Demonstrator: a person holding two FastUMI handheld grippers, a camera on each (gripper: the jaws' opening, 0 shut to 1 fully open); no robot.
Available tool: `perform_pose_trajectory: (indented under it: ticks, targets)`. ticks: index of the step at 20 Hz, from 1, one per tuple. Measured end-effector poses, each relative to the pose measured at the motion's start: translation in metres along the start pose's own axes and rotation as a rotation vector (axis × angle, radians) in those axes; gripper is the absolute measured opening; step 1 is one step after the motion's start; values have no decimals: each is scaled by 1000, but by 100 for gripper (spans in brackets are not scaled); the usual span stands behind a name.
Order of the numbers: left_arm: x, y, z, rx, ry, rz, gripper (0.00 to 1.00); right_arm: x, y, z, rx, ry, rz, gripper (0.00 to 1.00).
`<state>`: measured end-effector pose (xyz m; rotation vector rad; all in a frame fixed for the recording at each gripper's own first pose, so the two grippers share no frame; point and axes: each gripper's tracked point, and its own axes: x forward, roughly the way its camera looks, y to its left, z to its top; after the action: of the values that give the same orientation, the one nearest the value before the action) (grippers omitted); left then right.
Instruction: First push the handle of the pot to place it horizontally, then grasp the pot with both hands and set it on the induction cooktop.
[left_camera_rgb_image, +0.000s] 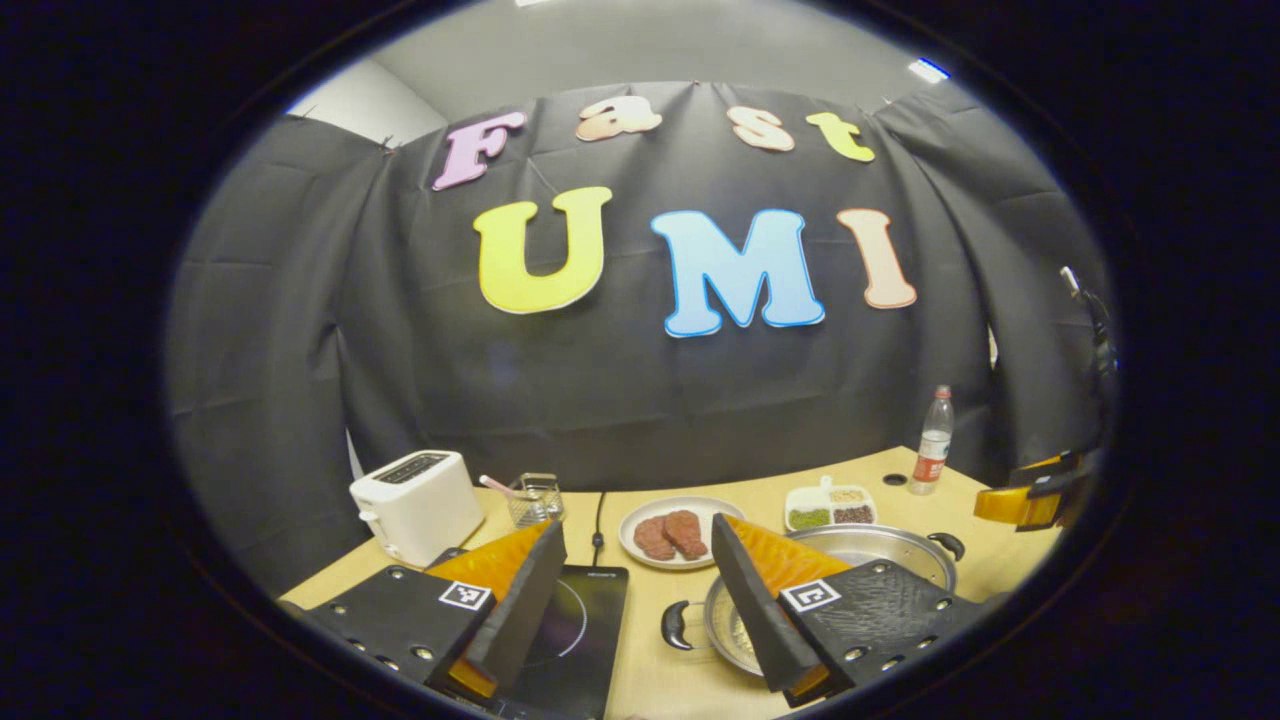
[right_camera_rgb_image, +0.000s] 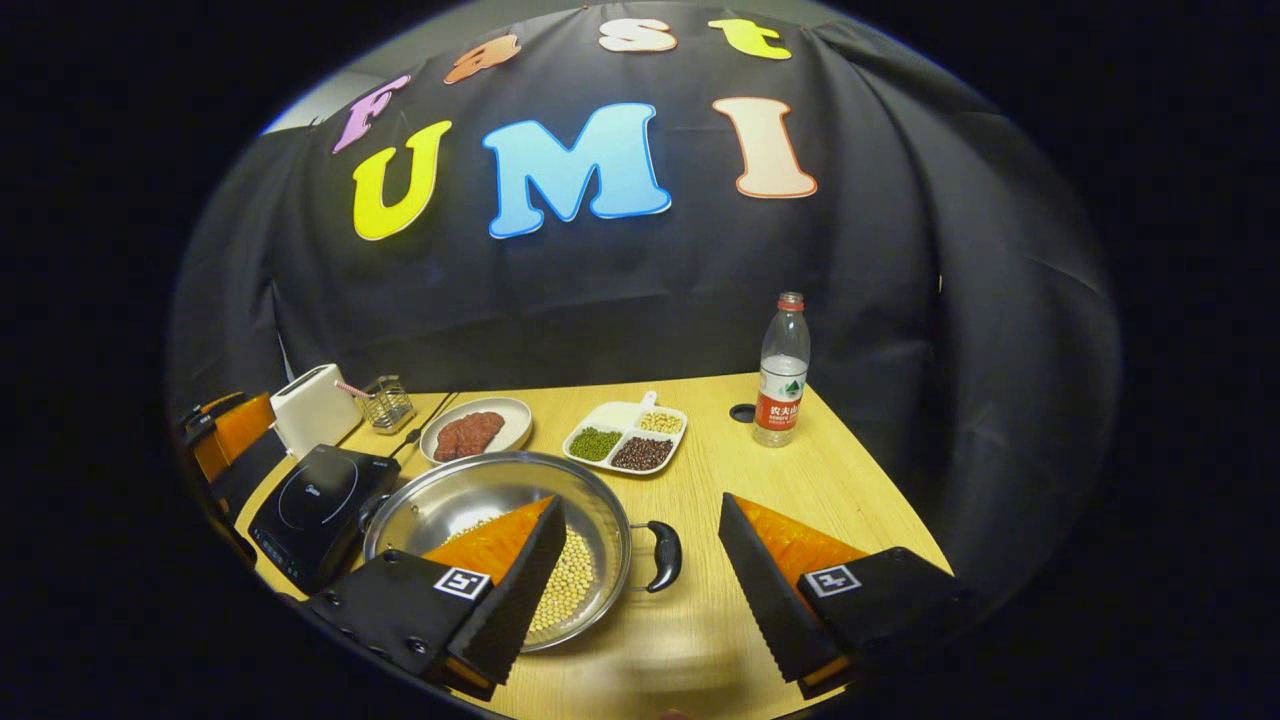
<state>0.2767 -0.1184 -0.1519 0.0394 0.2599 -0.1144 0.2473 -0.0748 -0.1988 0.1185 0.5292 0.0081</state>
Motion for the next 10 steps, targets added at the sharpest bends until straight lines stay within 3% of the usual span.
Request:
perform_pose_trajectory:
  ticks: [3, 4, 6, 7, 8, 10]
  targets:
    - [15, -8, -19, -10, 55, -49, 87, 9, 4, -8, -13, 28, -8, 98]
    - [20, -10, -23, -11, 67, -61, 87, 12, 6, -11, -21, 38, -11, 94]
    - [29, -14, -33, -18, 95, -87, 89, 19, 9, -15, -35, 51, -11, 98]
    - [34, -16, -39, -21, 112, -98, 89, 21, 10, -17, -41, 57, -13, 93]
    - [39, -17, -43, -26, 126, -107, 89, 24, 10, -19, -45, 62, -16, 98]
    - [47, -22, -57, -35, 160, -126, 87, 30, 12, -23, -51, 73, -20, 98]
